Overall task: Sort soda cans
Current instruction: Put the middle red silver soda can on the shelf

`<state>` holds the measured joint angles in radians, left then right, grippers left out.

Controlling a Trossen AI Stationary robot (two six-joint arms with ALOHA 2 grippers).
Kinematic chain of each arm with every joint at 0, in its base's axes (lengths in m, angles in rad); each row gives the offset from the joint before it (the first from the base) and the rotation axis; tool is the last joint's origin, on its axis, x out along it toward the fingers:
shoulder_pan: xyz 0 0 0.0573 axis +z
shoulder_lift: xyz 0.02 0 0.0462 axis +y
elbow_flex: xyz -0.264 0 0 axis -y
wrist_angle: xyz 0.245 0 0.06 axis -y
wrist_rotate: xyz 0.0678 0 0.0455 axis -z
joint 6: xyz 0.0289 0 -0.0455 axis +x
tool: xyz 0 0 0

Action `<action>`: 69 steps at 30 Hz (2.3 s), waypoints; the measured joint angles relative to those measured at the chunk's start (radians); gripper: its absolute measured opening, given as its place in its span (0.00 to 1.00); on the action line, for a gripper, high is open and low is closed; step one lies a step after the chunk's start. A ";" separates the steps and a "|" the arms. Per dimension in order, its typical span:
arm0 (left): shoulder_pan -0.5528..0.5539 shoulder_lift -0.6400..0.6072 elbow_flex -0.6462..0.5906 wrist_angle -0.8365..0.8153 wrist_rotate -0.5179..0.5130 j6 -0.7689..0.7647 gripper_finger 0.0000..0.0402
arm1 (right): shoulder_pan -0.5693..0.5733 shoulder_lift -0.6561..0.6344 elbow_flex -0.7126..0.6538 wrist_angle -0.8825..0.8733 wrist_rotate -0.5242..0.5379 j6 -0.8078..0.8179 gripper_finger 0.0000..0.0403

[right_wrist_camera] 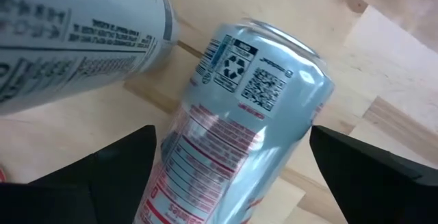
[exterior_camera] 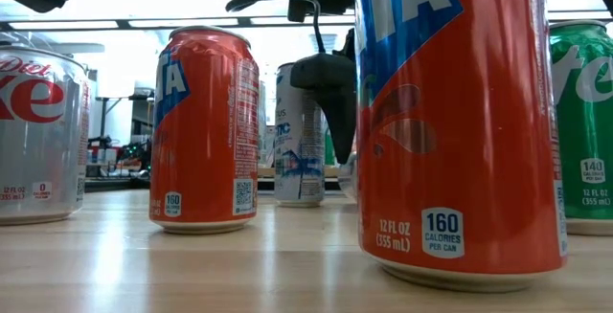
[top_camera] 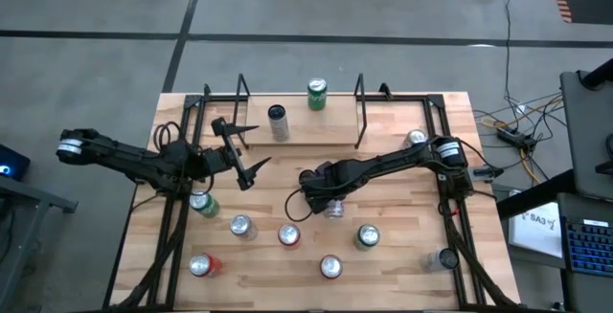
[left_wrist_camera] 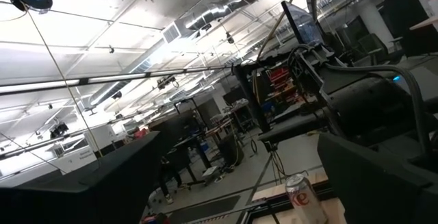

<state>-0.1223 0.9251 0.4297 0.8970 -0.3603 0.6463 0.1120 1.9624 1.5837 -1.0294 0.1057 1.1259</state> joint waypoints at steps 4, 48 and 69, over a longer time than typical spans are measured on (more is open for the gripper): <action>0.000 0.001 0.000 0.000 0.000 0.000 0.93 | 0.000 0.001 0.000 -0.001 0.000 -0.015 0.93; 0.003 0.004 0.000 0.001 0.000 0.000 0.93 | 0.054 -0.098 -0.134 0.052 0.010 0.097 0.93; 0.003 0.003 0.000 0.000 0.000 0.000 0.93 | 0.051 -0.098 -0.288 0.077 0.000 0.072 0.78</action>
<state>-0.1196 0.9283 0.4297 0.8975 -0.3603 0.6464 0.1635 1.8641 1.2953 -0.9520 0.1062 1.1975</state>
